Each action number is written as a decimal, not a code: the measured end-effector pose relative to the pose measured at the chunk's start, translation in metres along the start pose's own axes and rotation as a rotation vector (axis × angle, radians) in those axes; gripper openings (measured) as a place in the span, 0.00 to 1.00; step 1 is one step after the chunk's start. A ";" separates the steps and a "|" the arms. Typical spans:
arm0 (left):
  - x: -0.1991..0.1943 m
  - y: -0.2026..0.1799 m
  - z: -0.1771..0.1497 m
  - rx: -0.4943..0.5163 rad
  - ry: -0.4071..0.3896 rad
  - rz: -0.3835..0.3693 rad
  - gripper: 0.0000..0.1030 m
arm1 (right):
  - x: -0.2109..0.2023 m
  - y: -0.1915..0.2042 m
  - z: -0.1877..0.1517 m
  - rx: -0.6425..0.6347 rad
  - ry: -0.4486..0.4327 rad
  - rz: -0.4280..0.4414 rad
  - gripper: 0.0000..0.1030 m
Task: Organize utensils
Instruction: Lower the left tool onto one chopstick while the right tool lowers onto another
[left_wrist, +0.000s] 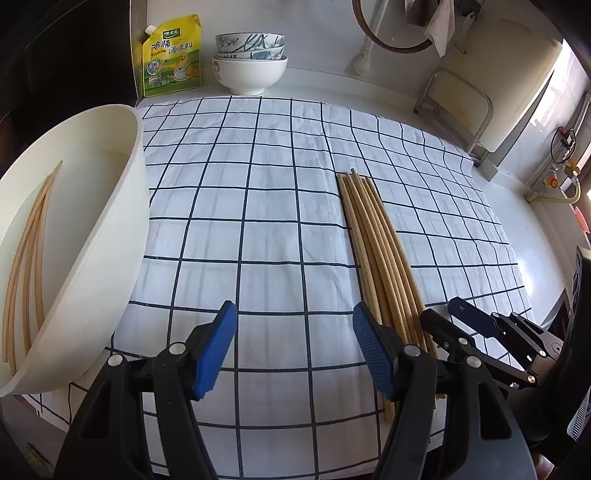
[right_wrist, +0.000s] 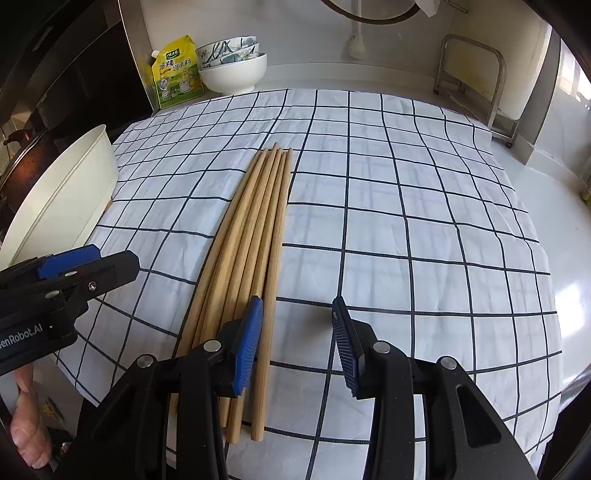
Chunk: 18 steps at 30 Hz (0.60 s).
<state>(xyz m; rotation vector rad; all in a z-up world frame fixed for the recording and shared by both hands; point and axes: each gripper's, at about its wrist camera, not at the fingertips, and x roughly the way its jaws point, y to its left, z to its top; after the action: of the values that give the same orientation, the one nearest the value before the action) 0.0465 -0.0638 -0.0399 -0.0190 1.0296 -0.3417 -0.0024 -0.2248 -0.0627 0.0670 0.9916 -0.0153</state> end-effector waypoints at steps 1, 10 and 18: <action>0.001 0.000 0.000 0.001 0.001 -0.003 0.62 | 0.000 -0.001 -0.001 -0.002 0.001 -0.008 0.36; 0.009 -0.016 -0.007 0.034 0.015 -0.024 0.64 | -0.002 -0.025 -0.002 0.043 -0.007 -0.034 0.36; 0.019 -0.028 -0.012 0.064 0.044 -0.023 0.64 | -0.005 -0.040 -0.003 0.075 -0.018 -0.038 0.36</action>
<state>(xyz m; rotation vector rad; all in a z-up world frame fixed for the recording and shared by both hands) 0.0382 -0.0939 -0.0573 0.0347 1.0623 -0.3976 -0.0090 -0.2647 -0.0622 0.1166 0.9738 -0.0882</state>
